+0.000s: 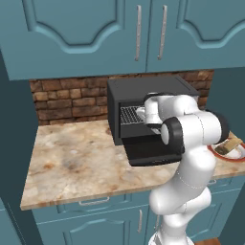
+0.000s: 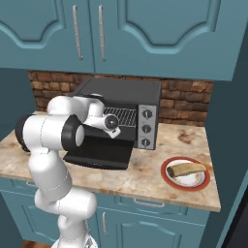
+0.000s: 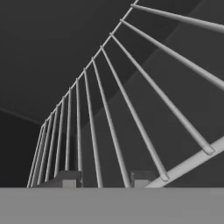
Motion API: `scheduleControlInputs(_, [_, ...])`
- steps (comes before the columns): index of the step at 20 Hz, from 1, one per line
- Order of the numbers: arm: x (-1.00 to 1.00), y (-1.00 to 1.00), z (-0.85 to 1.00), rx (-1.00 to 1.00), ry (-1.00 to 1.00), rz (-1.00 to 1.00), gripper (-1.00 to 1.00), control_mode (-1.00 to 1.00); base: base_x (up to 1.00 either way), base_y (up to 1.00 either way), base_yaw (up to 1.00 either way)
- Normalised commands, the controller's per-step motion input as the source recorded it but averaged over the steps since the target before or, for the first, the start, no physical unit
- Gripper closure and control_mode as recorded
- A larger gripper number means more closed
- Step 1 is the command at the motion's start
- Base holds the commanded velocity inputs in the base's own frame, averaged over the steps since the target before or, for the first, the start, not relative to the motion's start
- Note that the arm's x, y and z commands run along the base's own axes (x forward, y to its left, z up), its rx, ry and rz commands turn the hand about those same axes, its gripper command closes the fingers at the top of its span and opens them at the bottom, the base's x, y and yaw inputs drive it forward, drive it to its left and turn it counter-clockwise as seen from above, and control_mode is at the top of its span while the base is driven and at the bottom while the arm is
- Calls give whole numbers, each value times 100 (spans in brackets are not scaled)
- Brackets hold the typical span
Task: Pull the toaster oven rack outwards. Pick up the baguette from the plate and place it on the toaster oven rack. Close the toaster oven door fully and set the temperature to the lowest setting.
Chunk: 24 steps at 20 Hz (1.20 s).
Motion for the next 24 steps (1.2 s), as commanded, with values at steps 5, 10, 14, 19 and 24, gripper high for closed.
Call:
scheduleControlInputs(5, [-24, 0, -15, -1, 3, 0, 100, -100, 0, 0, 0])
scheduleControlInputs(10, [-39, 0, -21, 0, 0, 0, 100, -100, 0, 0, 0])
scheduleControlInputs(14, [-53, -4, -8, 0, -1, 0, 100, -100, 0, 0, 0])
scheduleControlInputs(19, [-34, 0, 0, 0, 0, 0, 100, -100, 0, 0, 0])
scheduleControlInputs(24, [-25, -1, 0, -5, 9, 0, 100, -100, 0, 0, 0])
